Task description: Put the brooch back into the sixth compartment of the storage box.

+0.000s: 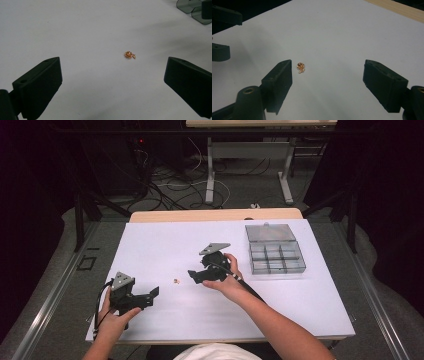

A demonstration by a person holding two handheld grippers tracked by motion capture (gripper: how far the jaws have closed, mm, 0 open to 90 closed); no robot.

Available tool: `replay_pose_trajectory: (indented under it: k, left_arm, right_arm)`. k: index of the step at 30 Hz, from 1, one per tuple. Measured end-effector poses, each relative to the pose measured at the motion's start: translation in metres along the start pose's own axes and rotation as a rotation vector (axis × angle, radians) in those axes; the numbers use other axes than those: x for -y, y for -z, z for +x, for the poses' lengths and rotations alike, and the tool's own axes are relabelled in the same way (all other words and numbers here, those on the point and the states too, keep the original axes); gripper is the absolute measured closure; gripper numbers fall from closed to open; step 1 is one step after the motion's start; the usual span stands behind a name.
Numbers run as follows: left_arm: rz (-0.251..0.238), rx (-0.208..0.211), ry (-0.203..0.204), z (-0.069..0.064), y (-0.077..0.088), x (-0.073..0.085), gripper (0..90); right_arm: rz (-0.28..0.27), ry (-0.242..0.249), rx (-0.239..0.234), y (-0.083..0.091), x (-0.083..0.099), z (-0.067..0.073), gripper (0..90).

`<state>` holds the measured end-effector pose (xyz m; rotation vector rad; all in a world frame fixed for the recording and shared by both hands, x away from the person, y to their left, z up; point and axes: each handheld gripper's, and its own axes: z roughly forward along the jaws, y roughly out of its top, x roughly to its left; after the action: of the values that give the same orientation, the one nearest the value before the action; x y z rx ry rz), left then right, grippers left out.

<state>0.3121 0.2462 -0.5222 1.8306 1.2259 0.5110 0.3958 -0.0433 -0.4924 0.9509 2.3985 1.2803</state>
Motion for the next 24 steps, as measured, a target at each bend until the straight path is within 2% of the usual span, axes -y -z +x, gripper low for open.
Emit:
replay_pose_trajectory:
  k: [5, 7, 9, 12, 13, 15, 17, 19, 23, 24]
  left_arm:
    - [0.003, 0.000, 0.000, 0.000, 0.000, 0.000, 1.8]
    - [0.002, 0.001, 0.000, 0.000, 0.000, 0.000, 1.8]
    - [0.002, 0.001, -0.001, 0.000, 0.000, 0.000, 1.8]
    - [0.000, 0.000, -0.001, 0.000, 0.000, 0.000, 1.8]
    - [0.001, 0.001, -0.001, 0.000, 0.000, 0.000, 1.8]
    - [0.000, 0.001, -0.001, 0.000, 0.000, 0.000, 1.9]
    - [0.000, 0.001, -0.002, 0.000, 0.000, 0.000, 1.9]
    - [0.001, 0.002, -0.001, 0.000, 0.000, 0.000, 1.9]
    - [0.001, 0.003, -0.001, 0.000, 0.000, 0.000, 1.9]
    - [0.001, 0.003, -0.002, 0.000, 0.000, 0.000, 1.9]
  right_arm:
    - [0.012, 0.019, -0.012, -0.011, -0.006, 0.003, 28.1]
    - [-0.003, 0.027, -0.004, -0.016, -0.006, 0.003, 29.0]
    - [0.023, 0.039, -0.005, -0.020, -0.007, 0.003, 30.7]
    - [0.010, 0.039, -0.006, -0.026, -0.007, 0.003, 31.6]
    - [0.032, 0.032, -0.013, -0.027, -0.007, 0.004, 32.4]
    - [0.022, 0.029, -0.018, -0.033, -0.007, 0.005, 33.6]
    - [0.041, 0.047, -0.023, -0.040, -0.008, 0.007, 35.8]
    - [0.035, 0.064, -0.023, -0.045, -0.007, 0.008, 37.1]
    - [0.059, 0.069, -0.032, -0.054, -0.007, 0.012, 38.4]
    - [0.065, 0.084, -0.039, -0.056, -0.007, 0.012, 38.5]
